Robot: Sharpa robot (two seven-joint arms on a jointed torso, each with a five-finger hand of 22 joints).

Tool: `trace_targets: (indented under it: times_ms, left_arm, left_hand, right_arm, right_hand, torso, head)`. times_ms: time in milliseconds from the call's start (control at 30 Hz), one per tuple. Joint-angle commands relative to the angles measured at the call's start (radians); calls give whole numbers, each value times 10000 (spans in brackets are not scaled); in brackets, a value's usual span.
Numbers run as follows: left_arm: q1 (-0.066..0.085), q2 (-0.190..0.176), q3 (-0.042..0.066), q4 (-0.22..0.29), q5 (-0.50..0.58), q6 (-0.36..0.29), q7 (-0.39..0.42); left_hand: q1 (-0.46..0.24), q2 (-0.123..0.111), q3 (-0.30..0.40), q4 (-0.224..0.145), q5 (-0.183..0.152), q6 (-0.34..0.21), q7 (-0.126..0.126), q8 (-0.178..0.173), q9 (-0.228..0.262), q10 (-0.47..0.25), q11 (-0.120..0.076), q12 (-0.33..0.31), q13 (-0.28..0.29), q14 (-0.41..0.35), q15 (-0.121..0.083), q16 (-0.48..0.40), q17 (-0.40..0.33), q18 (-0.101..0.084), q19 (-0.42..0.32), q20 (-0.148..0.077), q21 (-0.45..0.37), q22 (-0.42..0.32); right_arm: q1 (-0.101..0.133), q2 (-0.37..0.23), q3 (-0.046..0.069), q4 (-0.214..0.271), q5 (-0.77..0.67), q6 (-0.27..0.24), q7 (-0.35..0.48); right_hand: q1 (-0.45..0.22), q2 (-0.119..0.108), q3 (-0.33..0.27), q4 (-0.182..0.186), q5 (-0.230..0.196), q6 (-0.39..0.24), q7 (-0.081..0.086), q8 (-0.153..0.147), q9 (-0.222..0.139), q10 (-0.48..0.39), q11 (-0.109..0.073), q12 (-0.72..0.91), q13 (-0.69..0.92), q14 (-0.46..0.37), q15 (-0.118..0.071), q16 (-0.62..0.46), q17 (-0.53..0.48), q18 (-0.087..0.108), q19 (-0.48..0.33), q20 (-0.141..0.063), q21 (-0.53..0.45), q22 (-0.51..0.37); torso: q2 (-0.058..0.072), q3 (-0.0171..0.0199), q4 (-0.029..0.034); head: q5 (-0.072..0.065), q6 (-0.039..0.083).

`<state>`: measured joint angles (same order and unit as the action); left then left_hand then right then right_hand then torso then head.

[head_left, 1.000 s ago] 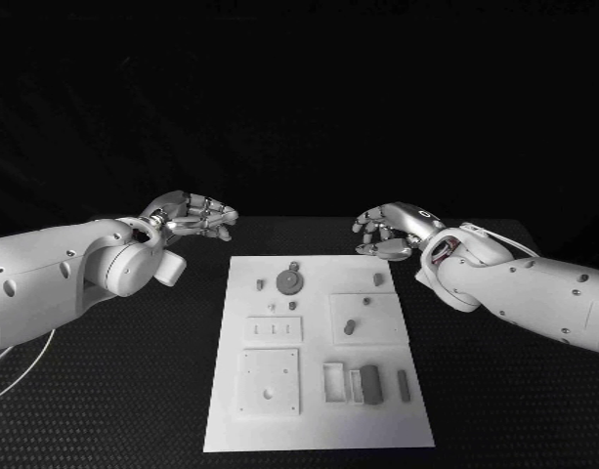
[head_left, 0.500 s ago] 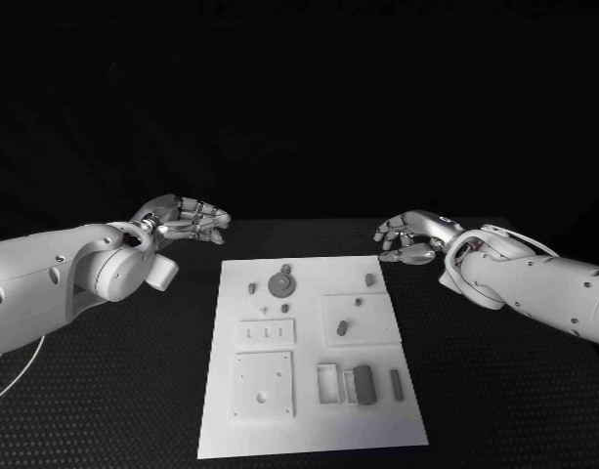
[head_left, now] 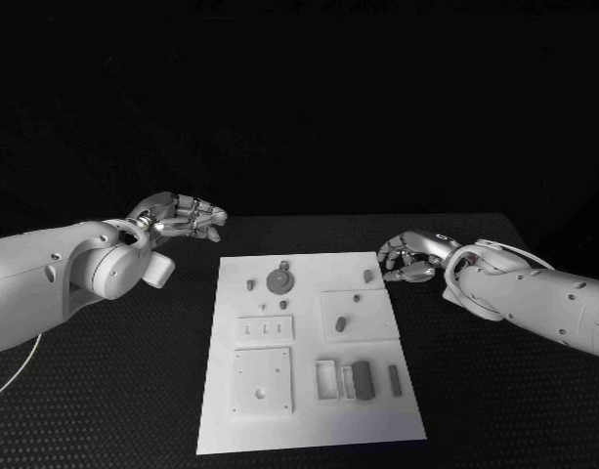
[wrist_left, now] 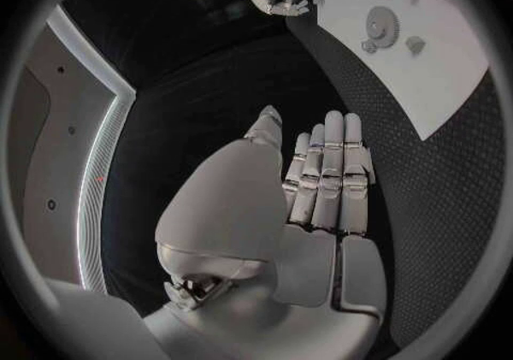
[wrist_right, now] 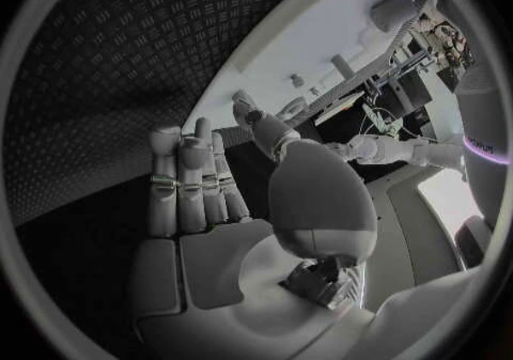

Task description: Assemble the parts on the task board

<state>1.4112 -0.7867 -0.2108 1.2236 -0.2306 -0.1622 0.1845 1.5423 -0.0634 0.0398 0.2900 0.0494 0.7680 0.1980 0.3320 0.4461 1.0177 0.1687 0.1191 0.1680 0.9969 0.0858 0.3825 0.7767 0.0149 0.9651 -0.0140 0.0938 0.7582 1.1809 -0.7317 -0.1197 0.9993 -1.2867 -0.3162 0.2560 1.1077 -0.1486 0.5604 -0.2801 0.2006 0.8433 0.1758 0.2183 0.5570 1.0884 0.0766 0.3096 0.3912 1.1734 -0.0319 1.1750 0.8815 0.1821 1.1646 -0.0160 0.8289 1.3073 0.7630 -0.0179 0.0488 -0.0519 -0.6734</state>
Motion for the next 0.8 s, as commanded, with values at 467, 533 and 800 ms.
trace_targets:
  times_ms: [467,533,800]
  left_arm:
    - [0,53,5,6,-20,179,127]
    - [-1,52,5,15,-23,182,129]
    - [-1,61,5,71,-27,196,129]
  left_hand:
    - [-93,-5,24,11,15,-20,-14,-34,12,70,6,-26,17,44,-5,-74,25,21,39,-6,-52,19]
    - [-92,-3,24,11,15,-20,-14,-35,12,71,6,-26,18,45,-5,-75,26,21,39,-6,-52,19]
    - [-93,-1,23,11,15,-21,-14,-35,12,70,7,-29,18,45,-5,-78,28,21,40,-6,-54,20]
  right_arm:
    - [-243,366,-22,-61,-252,92,129]
    - [-272,426,-22,-94,-253,27,107]
    - [-311,580,-21,-149,-276,-67,47]
  right_hand:
    - [85,51,-34,-16,25,-114,7,-44,-28,95,44,-67,-25,-59,16,87,-24,797,-72,20,-57,194]
    - [87,76,-39,-6,25,-112,7,-37,-32,144,31,-52,-19,-42,4,107,-27,797,-48,16,-46,195]
    - [90,115,-48,9,28,-119,14,-26,-46,261,-2,-6,10,-20,-28,131,-46,797,-16,7,-40,189]
  torso:
    - [0,-24,25]
    - [-8,-28,21]
    - [-1,-33,30]
  head:
    - [-4,-75]
    - [10,-82]
    - [44,-117]
